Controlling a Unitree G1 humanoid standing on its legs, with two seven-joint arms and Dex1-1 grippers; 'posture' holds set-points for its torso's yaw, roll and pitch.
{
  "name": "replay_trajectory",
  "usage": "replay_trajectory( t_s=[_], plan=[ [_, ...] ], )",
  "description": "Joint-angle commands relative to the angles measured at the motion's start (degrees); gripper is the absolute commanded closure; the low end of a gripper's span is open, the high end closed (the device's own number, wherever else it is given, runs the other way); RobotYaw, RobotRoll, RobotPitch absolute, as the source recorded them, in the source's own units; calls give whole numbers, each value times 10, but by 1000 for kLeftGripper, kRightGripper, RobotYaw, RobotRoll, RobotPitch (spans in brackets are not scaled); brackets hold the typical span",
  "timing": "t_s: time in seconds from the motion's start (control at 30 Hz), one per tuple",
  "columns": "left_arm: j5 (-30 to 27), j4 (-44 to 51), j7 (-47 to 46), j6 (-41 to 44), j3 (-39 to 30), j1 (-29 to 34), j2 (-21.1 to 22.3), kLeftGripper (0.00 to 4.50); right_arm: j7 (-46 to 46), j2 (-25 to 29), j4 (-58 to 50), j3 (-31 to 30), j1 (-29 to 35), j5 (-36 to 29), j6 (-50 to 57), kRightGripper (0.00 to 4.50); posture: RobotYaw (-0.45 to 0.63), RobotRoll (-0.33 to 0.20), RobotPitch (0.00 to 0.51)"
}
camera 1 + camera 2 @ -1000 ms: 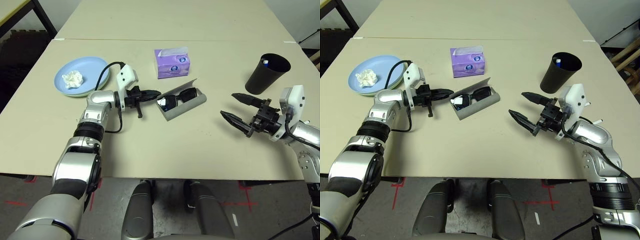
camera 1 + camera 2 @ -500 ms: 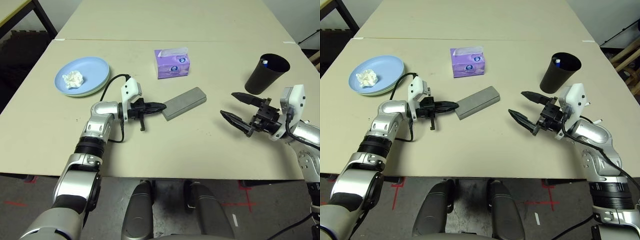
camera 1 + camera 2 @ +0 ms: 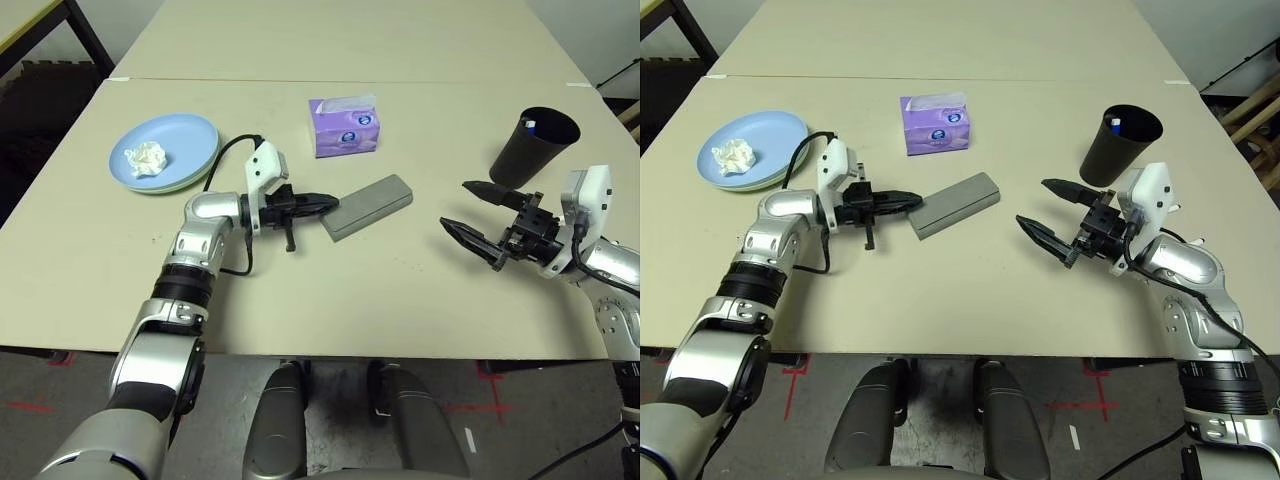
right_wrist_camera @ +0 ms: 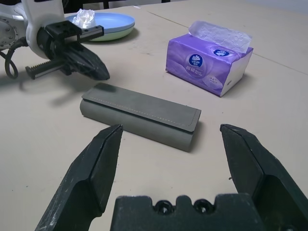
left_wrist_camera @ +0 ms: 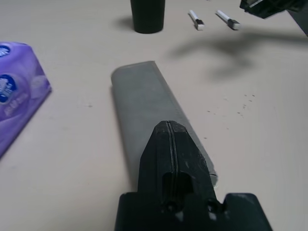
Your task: Organize and tidy the items on the table.
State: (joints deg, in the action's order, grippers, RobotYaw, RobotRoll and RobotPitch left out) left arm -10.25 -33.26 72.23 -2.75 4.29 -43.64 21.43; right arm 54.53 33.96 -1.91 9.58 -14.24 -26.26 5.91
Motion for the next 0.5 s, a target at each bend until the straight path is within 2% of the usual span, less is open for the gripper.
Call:
replay_trajectory(
  t_s=[0.03, 0.33, 0.5],
  plan=[
    [9, 16, 11, 6, 22, 24, 10, 4467, 4, 1, 4, -1, 5, 3, -6, 0, 85, 0, 211],
    [4, 8, 7, 1, 21, 14, 19, 4467, 4, 1, 6, -2, 3, 4, -9, 0, 89, 0, 207],
    [-33, 33, 30, 19, 7, 10, 16, 4467, 6, 3, 15, -5, 2, 10, -13, 0, 92, 0, 205]
  ],
)
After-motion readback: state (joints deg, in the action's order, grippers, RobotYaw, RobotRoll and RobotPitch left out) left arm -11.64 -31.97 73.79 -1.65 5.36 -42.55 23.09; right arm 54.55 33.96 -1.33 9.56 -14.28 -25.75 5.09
